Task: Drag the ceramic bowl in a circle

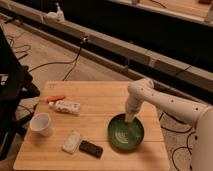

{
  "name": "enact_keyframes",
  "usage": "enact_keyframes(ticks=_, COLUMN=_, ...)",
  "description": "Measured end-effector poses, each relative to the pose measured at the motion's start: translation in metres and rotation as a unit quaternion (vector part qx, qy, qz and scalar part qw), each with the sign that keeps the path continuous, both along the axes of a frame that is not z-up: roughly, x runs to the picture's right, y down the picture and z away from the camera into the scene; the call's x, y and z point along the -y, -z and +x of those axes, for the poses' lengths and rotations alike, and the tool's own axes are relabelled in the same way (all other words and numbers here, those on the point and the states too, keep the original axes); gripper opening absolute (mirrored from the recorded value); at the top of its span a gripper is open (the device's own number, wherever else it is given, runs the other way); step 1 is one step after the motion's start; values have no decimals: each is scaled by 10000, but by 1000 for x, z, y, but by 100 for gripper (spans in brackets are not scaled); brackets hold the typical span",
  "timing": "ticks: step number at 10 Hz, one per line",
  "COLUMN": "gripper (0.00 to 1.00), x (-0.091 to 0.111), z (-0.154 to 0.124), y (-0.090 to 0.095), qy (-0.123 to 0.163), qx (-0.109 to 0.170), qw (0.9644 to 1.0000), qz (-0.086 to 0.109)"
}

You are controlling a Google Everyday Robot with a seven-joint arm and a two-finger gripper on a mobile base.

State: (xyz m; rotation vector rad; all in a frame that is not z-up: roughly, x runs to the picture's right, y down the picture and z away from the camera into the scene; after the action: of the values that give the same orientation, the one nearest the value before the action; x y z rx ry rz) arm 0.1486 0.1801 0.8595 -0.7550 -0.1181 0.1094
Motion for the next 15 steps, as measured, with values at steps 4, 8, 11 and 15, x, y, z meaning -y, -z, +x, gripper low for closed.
enact_keyframes(ticks=4, gripper=0, x=3, z=8, y=38, qy=-93, qx=-261, qw=9992, qz=293)
enact_keyframes(ticks=8, gripper=0, x=31, z=34, y=53, qy=-70, qx=-666, qw=9967, qz=464)
enact_keyframes(ticks=11, gripper=0, x=65, z=10, y=41, qy=142, qx=-567, qw=9965, qz=605)
enact_keyframes(ticks=15, gripper=0, x=48, z=-81, y=24, qy=520, qx=325, qw=9970, qz=472)
